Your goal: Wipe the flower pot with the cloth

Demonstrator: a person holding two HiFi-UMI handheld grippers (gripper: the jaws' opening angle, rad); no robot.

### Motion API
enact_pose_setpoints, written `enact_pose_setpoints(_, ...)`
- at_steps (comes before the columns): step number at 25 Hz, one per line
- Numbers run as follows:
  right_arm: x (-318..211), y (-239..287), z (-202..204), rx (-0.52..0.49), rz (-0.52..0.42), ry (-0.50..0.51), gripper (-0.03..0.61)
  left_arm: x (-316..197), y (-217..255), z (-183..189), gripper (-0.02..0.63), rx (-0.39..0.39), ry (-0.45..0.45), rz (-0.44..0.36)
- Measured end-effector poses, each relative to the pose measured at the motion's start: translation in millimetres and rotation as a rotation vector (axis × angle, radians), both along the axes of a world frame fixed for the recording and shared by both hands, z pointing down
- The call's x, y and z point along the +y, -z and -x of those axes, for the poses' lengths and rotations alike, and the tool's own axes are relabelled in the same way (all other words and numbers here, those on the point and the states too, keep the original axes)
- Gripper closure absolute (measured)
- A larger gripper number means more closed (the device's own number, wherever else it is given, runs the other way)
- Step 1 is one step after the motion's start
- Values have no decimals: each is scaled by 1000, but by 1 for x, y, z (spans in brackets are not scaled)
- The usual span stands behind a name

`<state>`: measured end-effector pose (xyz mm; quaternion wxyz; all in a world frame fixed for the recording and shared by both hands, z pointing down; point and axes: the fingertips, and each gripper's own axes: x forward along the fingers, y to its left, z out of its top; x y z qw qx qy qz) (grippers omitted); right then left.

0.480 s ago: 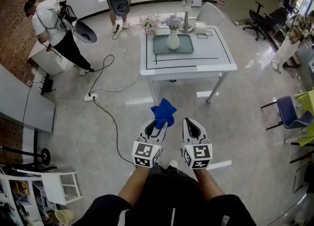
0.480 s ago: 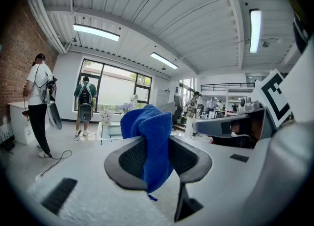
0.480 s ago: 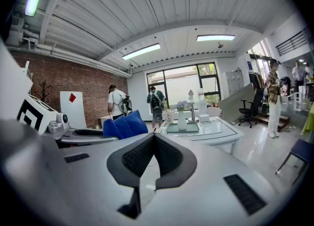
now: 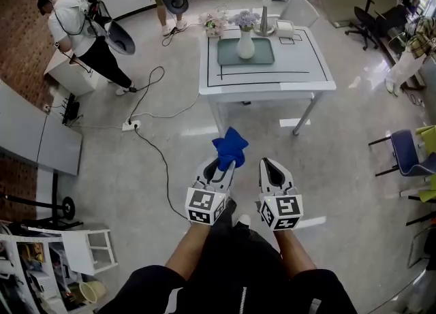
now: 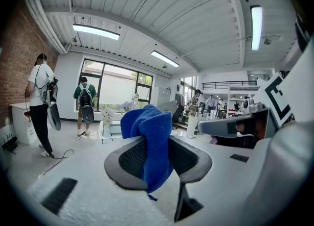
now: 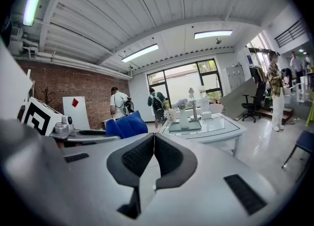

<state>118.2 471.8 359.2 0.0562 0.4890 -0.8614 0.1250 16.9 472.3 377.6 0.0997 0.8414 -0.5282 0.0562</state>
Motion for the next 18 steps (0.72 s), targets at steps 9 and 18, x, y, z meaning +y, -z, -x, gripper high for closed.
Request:
enact_pose_setpoints(9, -32, -17, 3, 1, 25, 1, 569, -39, -17, 8, 488, 10, 1, 23)
enact_pose_setpoints(18, -125, -23, 18, 12, 39, -8, 569, -140, -27, 28, 488, 29, -11, 36)
